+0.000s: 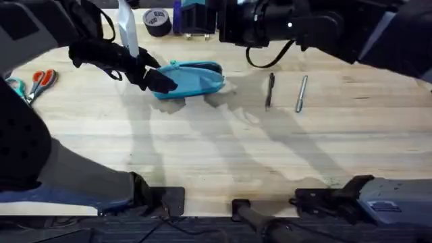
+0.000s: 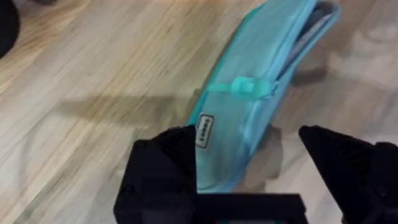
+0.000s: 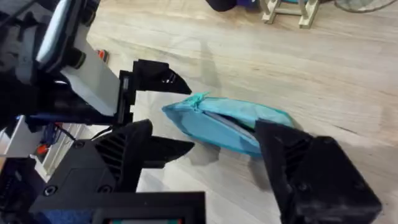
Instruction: Unzip the bag, pick up the pens from the table one at a time and place them inside, then zip the bag closed.
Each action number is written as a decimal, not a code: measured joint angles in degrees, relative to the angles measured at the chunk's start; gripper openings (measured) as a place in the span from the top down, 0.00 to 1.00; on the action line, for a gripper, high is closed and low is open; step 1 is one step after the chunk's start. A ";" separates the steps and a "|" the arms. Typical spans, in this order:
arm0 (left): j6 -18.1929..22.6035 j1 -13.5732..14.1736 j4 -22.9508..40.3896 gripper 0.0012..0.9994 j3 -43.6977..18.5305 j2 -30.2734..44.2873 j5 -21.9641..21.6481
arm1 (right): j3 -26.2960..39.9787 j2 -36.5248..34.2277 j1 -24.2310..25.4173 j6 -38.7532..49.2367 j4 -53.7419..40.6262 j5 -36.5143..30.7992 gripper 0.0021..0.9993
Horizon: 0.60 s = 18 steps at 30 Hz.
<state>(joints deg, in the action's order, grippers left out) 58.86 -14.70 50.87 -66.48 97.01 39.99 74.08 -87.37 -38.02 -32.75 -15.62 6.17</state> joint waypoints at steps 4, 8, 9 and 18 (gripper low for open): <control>0.66 0.00 2.58 0.00 -1.21 0.00 2.38 | 0.02 0.00 0.00 0.14 -0.47 0.01 0.00; 1.85 0.00 7.24 0.00 -4.07 0.00 3.62 | 0.01 0.00 0.00 1.13 -1.81 0.00 0.00; 2.24 0.00 8.43 0.00 -4.90 0.00 3.80 | 0.02 0.00 0.00 1.35 -2.14 0.00 0.00; 6.46 0.00 23.61 0.00 -15.74 0.00 3.88 | 0.00 0.00 0.00 2.81 -3.27 -1.87 0.00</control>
<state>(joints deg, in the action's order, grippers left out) 65.33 -14.70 74.48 -82.22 97.01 43.88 74.09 -87.37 -38.02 -29.94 -18.90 4.30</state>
